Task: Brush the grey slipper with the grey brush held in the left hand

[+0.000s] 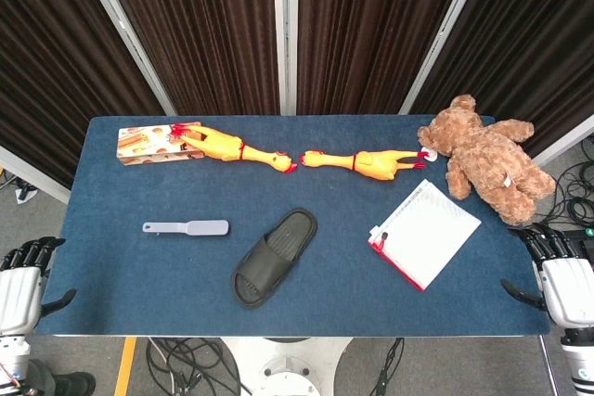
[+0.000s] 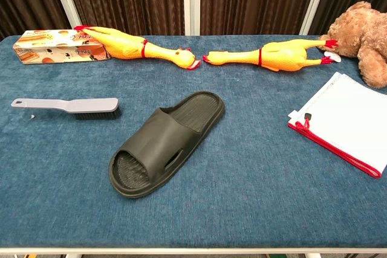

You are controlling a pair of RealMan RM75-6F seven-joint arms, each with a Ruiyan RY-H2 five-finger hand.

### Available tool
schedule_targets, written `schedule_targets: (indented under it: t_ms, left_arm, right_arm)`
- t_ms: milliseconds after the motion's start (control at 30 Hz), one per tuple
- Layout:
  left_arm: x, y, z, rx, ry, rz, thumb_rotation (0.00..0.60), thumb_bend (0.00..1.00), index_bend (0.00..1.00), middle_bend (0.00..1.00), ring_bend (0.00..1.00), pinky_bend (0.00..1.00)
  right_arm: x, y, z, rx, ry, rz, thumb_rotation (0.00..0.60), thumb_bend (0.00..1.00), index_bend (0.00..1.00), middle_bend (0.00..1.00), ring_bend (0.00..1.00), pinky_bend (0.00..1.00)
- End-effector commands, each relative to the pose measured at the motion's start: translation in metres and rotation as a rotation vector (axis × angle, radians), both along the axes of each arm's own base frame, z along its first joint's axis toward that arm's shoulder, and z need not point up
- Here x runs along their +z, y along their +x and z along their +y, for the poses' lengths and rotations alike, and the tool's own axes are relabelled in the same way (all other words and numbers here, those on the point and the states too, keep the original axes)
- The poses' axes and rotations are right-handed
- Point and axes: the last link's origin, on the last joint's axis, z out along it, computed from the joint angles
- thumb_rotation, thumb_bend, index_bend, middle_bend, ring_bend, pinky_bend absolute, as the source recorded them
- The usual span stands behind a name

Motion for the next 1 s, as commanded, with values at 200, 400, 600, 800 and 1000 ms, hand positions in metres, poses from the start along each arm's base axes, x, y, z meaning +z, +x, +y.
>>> schedule_targets:
  t_ms: [200,400,600,800,1000]
  left_arm:
    - [-0.004,-0.001,0.005,0.009,-0.025,0.010,0.600,0.09,0.29,0.33,0.21,0.24]
    - [-0.004,0.000,0.007,0.005,-0.029,0.014,0.600,0.09,0.29,0.33,0.21,0.24]
    - [-0.004,0.001,0.008,0.003,-0.026,0.014,0.600,0.09,0.29,0.33,0.21,0.24]
    - [-0.009,0.005,0.032,-0.042,-0.054,0.014,0.600,0.09,0.29,0.33,0.21,0.24]
    - [-0.030,0.021,0.106,-0.106,-0.208,-0.047,0.600,0.09,0.29,0.33,0.21,0.24]
  right_arm:
    - [-0.003,0.001,-0.004,-0.002,0.009,0.003,0.600,0.03,0.21,0.25,0.13,0.18]
    - [-0.002,0.000,-0.004,-0.006,0.008,0.001,0.600,0.03,0.21,0.25,0.13,0.18]
    - [-0.003,-0.001,-0.004,-0.010,0.009,-0.003,0.600,0.03,0.21,0.25,0.13,0.18]
    - [-0.002,0.000,-0.008,-0.001,0.013,0.003,0.600,0.03,0.21,0.25,0.13,0.18]
    - [0.008,0.013,-0.026,0.045,0.000,0.059,0.600,0.03,0.21,0.25,0.13,0.18]
